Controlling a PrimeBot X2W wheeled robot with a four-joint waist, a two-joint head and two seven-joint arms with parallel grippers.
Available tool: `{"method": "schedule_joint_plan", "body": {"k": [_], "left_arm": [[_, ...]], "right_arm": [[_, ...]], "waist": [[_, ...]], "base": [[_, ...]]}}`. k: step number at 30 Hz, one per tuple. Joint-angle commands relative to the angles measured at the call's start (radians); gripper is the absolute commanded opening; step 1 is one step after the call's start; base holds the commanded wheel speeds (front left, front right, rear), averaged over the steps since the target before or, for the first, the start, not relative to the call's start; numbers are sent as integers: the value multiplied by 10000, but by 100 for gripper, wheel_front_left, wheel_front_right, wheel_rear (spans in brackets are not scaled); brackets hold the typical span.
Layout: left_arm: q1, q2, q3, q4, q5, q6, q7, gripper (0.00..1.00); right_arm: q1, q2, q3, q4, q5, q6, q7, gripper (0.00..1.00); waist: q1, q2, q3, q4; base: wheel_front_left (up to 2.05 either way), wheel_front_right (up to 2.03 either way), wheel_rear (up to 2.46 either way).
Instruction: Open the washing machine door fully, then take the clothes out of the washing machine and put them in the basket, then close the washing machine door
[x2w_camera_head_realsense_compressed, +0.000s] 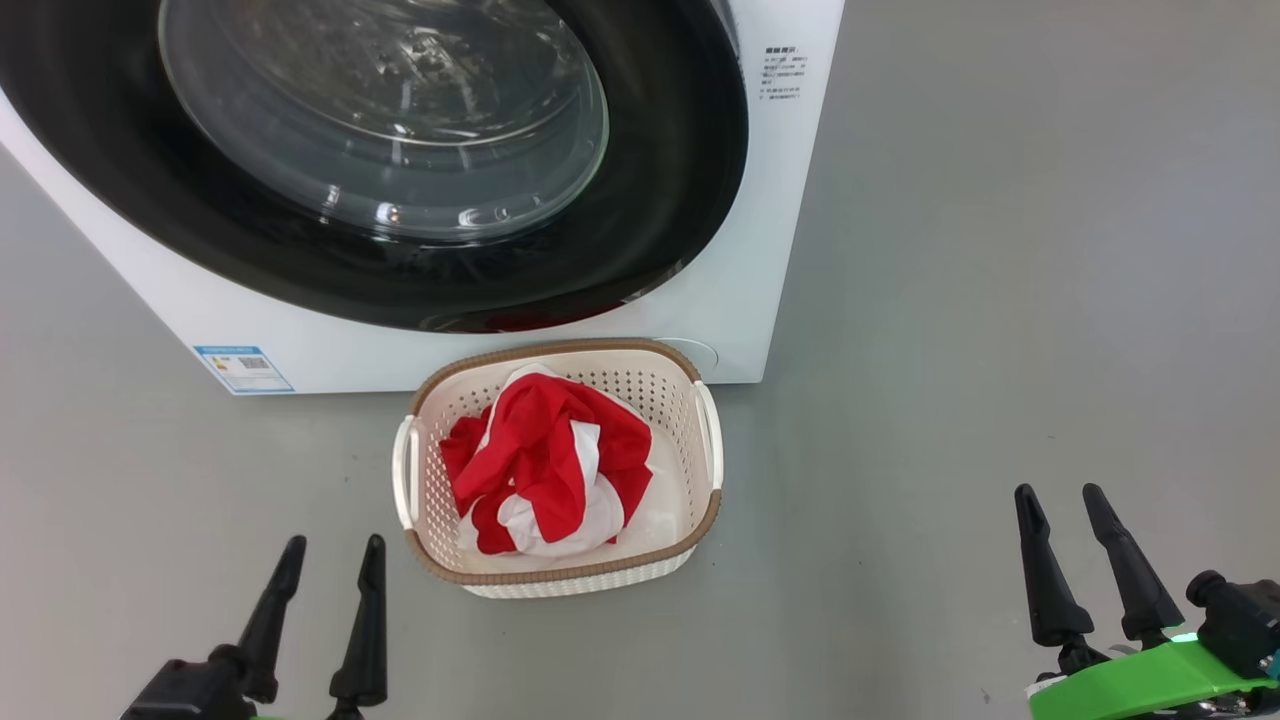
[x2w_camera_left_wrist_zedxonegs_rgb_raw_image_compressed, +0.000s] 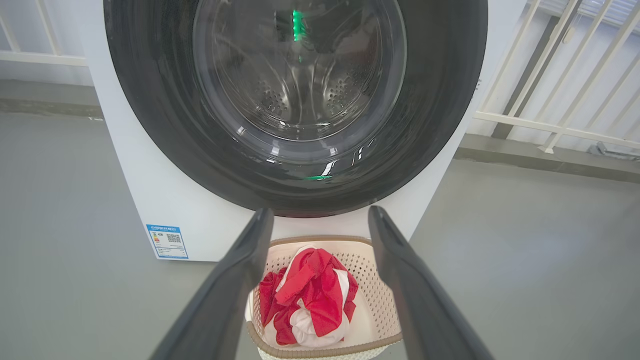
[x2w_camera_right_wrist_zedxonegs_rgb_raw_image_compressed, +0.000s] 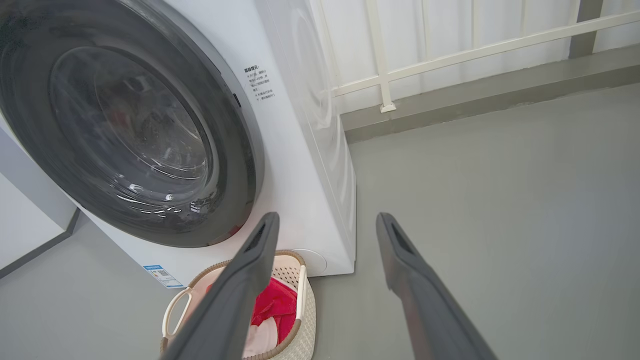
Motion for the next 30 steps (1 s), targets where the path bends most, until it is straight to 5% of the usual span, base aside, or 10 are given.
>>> {"method": "schedule_joint_plan", "body": {"k": [1,2,3,13,30], "left_arm": [[-5,93,333,-219,-47,-56,-122,100],[-5,93,333,-219,-47,-56,-122,100],[0,-35,-17,35,-12,4,6,0],[7,-145,-116,554,-743,12,168,0],[-156,-39,-87,650,-2674,3,562,0]], "right_arm": [[98,-88,231,-212,-70,-11,-55,100],[98,-88,231,-212,-70,-11,-55,100],[0,6,27,48,2,0,2,0],[-29,166,123,564,621,-1,165,0],[-269,124,89,631,2219,-2,592,0]], "waist": [[0,0,-36,33],[0,0,-36,33],[0,0,-31,27],[22,0,-123,7],[0,0,-296,-49]], "base": [[0,0,0],[0,0,0],[0,0,0],[0,0,0],[0,0,0]]}}
